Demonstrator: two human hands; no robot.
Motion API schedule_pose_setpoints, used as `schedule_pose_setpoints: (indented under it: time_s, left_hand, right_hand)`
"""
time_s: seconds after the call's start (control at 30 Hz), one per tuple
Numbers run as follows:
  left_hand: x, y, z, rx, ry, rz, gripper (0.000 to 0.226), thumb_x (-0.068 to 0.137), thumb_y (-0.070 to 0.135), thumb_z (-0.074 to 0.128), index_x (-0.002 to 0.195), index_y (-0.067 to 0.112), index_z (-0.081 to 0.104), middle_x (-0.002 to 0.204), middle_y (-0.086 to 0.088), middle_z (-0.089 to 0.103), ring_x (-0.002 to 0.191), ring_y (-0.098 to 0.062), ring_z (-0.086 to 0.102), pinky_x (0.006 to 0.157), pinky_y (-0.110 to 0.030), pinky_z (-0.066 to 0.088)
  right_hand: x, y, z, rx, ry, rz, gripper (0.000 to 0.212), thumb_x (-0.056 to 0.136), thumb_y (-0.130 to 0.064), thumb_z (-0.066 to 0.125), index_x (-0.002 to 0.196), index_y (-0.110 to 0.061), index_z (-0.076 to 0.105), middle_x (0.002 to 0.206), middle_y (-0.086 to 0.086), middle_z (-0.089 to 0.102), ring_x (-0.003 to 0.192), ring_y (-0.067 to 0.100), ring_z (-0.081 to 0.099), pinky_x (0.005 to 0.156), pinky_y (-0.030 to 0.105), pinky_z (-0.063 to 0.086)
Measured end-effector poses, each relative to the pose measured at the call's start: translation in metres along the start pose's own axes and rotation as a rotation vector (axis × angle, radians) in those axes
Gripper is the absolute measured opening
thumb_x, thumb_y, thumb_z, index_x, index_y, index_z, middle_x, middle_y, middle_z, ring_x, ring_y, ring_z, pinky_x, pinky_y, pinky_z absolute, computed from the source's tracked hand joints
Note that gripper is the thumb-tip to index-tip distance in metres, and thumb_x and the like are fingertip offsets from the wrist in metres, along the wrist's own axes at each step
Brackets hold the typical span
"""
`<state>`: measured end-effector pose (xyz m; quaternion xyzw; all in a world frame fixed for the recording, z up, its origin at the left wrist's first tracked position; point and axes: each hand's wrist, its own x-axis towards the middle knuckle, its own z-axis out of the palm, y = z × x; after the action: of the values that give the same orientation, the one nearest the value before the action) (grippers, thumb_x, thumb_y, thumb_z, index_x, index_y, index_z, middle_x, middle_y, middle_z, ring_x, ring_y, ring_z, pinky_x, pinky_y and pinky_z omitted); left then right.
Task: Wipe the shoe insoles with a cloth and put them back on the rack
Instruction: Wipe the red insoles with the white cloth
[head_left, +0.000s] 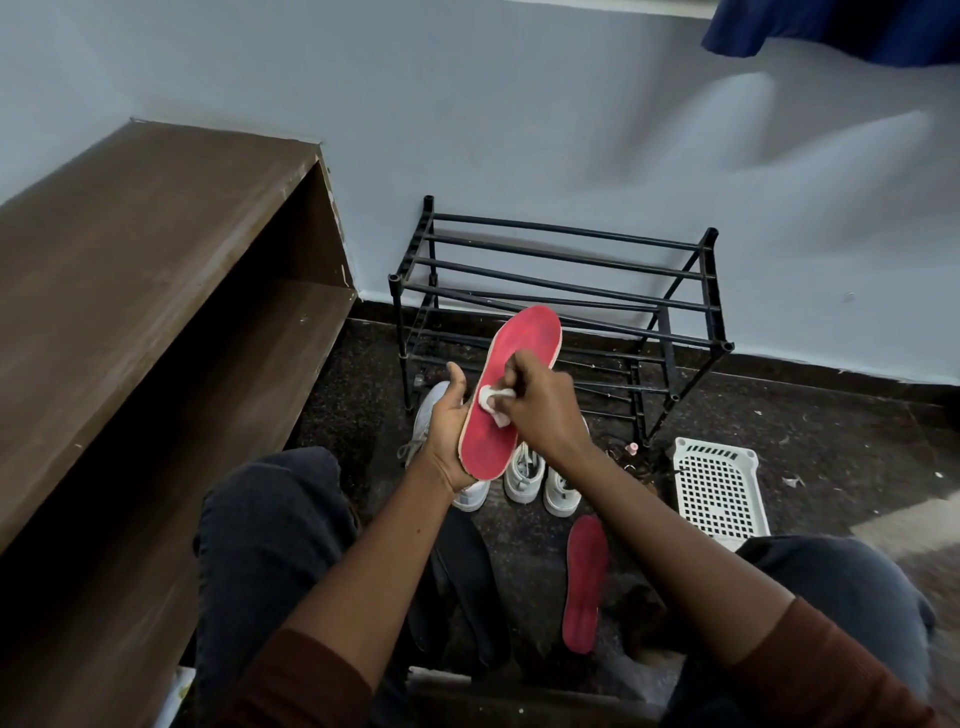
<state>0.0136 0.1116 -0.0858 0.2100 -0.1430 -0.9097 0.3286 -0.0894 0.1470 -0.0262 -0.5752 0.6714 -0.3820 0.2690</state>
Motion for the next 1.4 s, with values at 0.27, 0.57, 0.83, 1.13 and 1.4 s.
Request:
schedule_pose_setpoints:
  time_s: [0.27, 0.57, 0.83, 1.13, 1.4]
  left_hand:
    - [-0.002, -0.004, 0.007, 0.054, 0.054, -0.024, 0.068, 0.084, 0.059, 0.037, 0.108, 0.005, 0.07, 0.111, -0.014, 0.068, 0.101, -0.026, 0.067, 0.087, -0.037, 0.055]
    - [-0.005, -0.007, 0.001, 0.123, 0.193, -0.035, 0.068, 0.098, 0.052, 0.024, 0.091, 0.011, 0.077, 0.095, -0.012, 0.072, 0.079, -0.023, 0.07, 0.073, -0.031, 0.057]
    - [0.0, 0.005, 0.002, 0.015, 0.18, -0.012, 0.067, 0.098, 0.053, 0.024, 0.107, 0.002, 0.066, 0.099, -0.015, 0.07, 0.087, -0.026, 0.071, 0.076, -0.038, 0.057]
    - [-0.003, 0.005, 0.004, 0.053, 0.227, 0.026, 0.071, 0.1, 0.052, 0.019, 0.097, 0.006, 0.072, 0.092, -0.011, 0.072, 0.081, -0.022, 0.071, 0.074, -0.033, 0.057]
    - [-0.006, 0.009, 0.004, 0.097, 0.239, 0.055, 0.064, 0.098, 0.053, 0.02, 0.102, 0.007, 0.065, 0.085, -0.01, 0.072, 0.073, -0.02, 0.069, 0.068, -0.028, 0.058]
  right_hand:
    - [-0.002, 0.003, 0.001, 0.012, 0.051, 0.059, 0.026, 0.073, 0.0, 0.07, 0.072, -0.007, 0.045, 0.063, 0.011, 0.058, 0.054, 0.016, 0.051, 0.052, 0.03, 0.04]
    - [0.03, -0.002, -0.015, 0.047, 0.187, 0.06, 0.027, 0.075, 0.003, 0.066, 0.073, -0.01, 0.043, 0.064, 0.004, 0.053, 0.049, 0.004, 0.041, 0.047, 0.01, 0.033]
    - [-0.014, 0.004, 0.008, 0.004, -0.028, 0.019, 0.028, 0.071, 0.003, 0.068, 0.071, -0.012, 0.044, 0.059, 0.001, 0.052, 0.048, 0.0, 0.046, 0.047, 0.012, 0.034]
    - [0.004, -0.001, -0.001, 0.053, 0.095, 0.026, 0.036, 0.077, 0.002, 0.066, 0.066, -0.018, 0.038, 0.059, 0.003, 0.056, 0.05, 0.002, 0.052, 0.05, 0.016, 0.038]
    - [0.021, 0.005, -0.01, 0.116, 0.157, 0.092, 0.027, 0.077, 0.002, 0.067, 0.072, -0.01, 0.043, 0.066, 0.005, 0.054, 0.055, 0.008, 0.05, 0.05, 0.025, 0.046]
